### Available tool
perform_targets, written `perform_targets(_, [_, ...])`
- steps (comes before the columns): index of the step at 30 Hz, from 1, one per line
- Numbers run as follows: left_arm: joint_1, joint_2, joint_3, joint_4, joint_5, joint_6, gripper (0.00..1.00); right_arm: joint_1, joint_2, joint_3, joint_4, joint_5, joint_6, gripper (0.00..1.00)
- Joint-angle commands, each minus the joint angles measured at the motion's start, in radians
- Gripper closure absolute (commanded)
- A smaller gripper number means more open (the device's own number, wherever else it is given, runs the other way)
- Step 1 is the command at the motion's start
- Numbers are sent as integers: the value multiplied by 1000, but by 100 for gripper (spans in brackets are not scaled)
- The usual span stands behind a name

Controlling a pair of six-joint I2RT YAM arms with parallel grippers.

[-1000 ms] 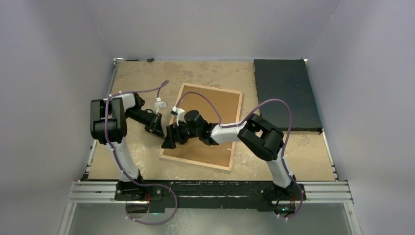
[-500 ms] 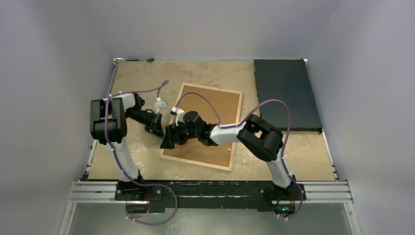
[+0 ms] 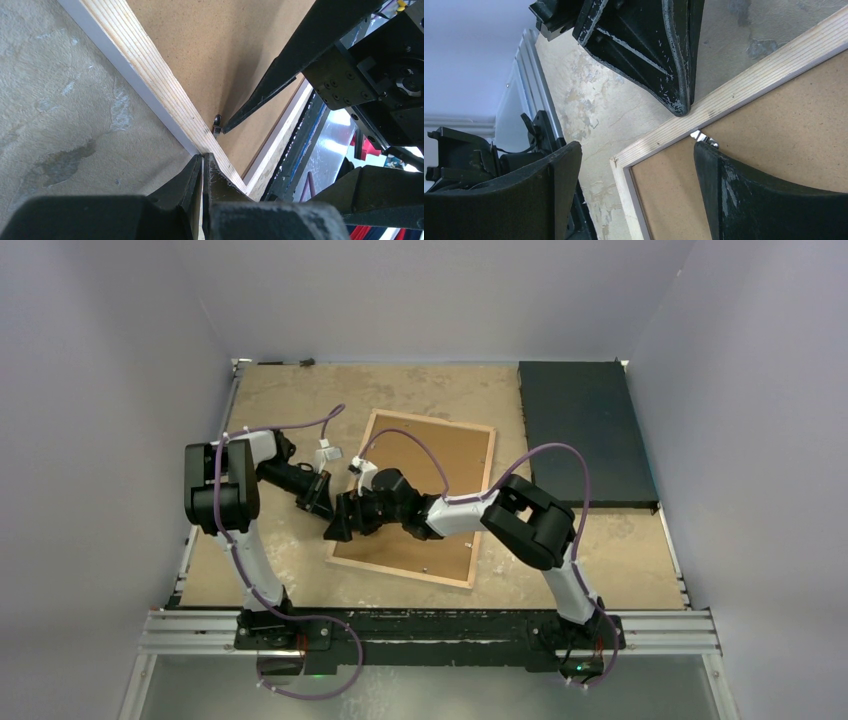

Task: Put the photo into the frame

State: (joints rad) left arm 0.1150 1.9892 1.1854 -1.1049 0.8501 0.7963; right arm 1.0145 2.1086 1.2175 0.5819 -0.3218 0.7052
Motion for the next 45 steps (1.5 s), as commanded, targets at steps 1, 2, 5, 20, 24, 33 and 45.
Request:
perform_targets(1, [-13, -18, -1, 35, -18, 48, 100, 7, 16, -7, 26, 59, 17, 15])
perform_targets(2, [-14, -19, -2, 35, -19, 50, 100, 10, 18, -6, 27, 64, 21, 15])
perform_targets(5, [-14, -21, -4, 34, -20, 52, 100, 21, 21, -6, 27, 93, 36, 15])
perform_targets(20, [-14, -21, -1, 20, -13, 65, 100, 38, 21, -15, 17, 205, 36, 15])
perform_targets(24, [-14, -19, -5, 15, -10, 76, 100, 38, 33, -11, 28, 219, 35, 15])
perform_targets(33, [-7, -29, 15, -6, -27, 87, 100, 43, -33, -33, 75, 88, 20, 13])
perform_targets(45, [14, -90, -10, 70, -167, 92, 100, -192, -511, -269, -380, 238, 31, 1])
